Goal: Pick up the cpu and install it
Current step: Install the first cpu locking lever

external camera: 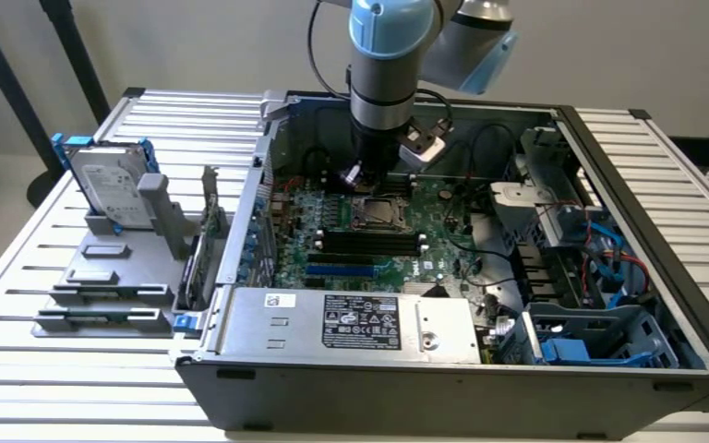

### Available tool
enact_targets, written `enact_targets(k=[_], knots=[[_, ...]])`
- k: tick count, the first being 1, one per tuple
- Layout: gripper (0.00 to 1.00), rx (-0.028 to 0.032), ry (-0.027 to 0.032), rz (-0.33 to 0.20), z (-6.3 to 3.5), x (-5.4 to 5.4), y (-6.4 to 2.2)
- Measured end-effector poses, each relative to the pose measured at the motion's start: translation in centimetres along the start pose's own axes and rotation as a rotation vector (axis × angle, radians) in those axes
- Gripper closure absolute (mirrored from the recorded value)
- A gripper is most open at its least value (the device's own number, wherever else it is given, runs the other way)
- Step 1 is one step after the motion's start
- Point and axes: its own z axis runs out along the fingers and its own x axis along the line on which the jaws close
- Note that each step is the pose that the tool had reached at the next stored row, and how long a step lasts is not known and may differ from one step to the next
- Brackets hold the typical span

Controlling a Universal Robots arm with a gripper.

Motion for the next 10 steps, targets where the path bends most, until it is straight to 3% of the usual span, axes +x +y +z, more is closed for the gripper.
enact_targets(k=[10], knots=[[0.89,-0.0025,0.0022,-0.001,-0.02,-0.33,-0.37]])
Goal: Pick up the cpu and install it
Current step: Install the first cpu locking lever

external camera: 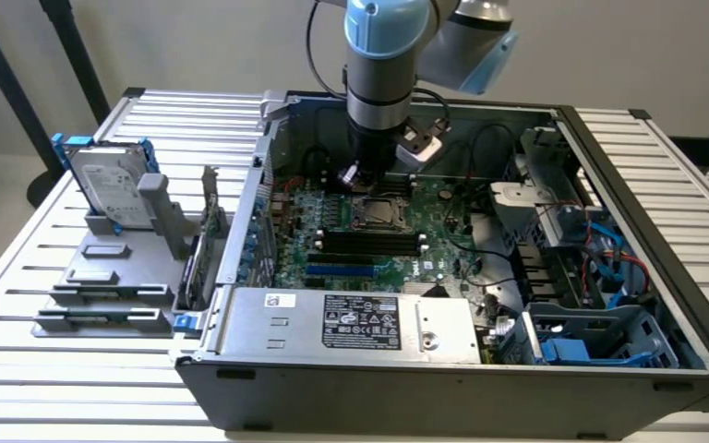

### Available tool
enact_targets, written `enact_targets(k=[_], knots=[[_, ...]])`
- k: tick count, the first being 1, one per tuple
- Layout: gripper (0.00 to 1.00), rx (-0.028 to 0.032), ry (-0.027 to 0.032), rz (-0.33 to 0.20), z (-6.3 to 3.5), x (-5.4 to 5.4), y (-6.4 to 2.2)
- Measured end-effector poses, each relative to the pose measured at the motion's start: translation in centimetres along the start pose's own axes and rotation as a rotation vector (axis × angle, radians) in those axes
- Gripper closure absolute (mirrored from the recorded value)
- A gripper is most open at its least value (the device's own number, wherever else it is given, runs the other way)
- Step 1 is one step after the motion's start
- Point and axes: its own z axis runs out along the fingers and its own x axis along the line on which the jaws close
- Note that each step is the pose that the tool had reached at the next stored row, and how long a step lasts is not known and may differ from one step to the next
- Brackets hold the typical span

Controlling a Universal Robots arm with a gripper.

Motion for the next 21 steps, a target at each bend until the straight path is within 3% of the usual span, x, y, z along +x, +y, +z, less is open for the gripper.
enact_targets(k=[10,21], knots=[[0.89,-0.0039,0.0022,-0.001,0.08,0.18,-0.24],[0.89,-0.0075,-0.0005,-0.002,0.10,0.20,-0.22]])
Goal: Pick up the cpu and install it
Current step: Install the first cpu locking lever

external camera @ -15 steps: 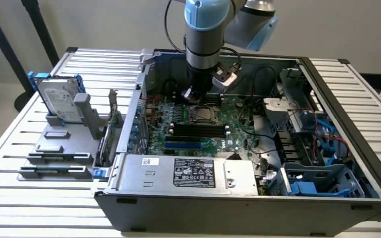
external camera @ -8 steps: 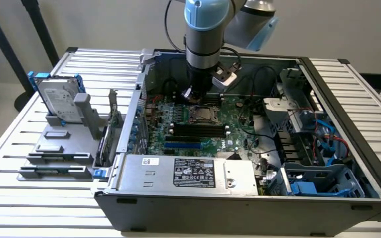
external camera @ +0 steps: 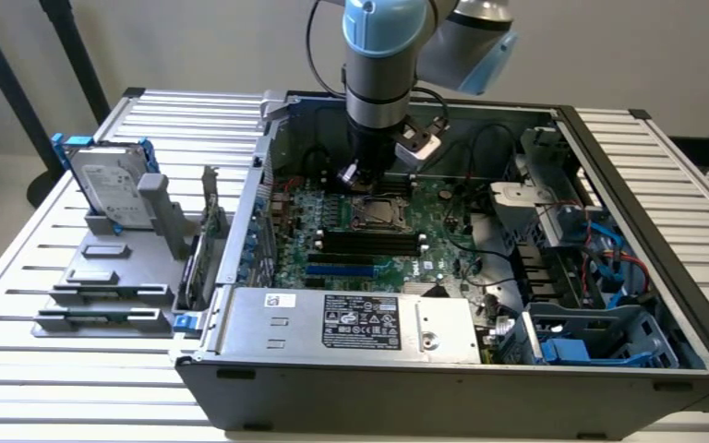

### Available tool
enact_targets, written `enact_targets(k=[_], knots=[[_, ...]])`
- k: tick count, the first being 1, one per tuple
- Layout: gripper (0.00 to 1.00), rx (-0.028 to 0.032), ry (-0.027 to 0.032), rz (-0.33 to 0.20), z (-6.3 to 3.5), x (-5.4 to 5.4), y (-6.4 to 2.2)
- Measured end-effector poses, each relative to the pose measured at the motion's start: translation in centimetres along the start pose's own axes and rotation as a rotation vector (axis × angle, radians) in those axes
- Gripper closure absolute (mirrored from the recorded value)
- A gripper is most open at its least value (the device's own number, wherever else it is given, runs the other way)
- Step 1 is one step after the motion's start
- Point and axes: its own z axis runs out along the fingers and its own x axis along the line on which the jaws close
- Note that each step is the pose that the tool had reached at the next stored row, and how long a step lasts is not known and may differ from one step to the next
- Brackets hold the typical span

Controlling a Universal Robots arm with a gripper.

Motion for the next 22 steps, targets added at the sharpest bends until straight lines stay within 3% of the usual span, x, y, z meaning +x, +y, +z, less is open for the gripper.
enact_targets(k=[22], knots=[[0.89,-0.0037,-0.0038,-0.001,0.08,0.30,0.10]])
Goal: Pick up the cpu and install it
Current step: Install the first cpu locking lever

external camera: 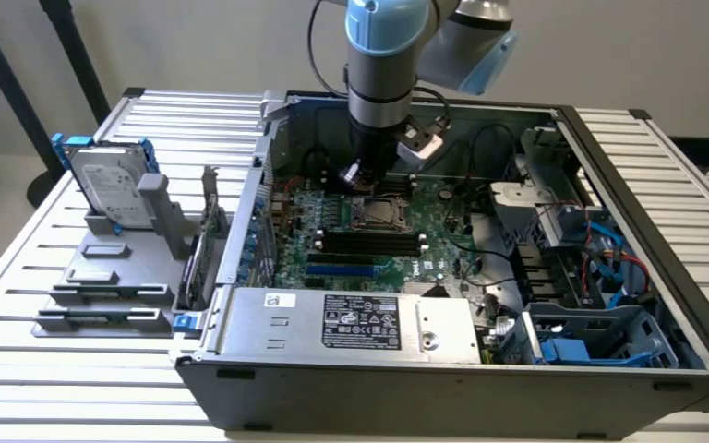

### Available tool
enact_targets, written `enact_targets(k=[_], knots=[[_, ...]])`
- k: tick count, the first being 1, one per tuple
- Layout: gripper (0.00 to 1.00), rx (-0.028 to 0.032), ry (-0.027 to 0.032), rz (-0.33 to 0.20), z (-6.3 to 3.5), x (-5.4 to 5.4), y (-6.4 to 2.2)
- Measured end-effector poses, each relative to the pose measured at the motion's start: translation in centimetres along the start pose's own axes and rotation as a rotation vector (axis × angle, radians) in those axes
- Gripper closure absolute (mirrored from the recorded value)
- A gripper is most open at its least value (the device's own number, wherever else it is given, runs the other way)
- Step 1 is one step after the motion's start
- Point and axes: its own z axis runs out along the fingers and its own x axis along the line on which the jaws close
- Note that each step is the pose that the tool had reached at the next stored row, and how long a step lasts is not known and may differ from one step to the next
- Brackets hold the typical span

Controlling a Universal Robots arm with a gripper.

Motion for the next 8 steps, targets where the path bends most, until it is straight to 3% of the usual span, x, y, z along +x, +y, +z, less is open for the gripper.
enact_targets(k=[8], knots=[[0.89,-0.0003,-0.0003,0.000,0.02,0.09,-0.01]])
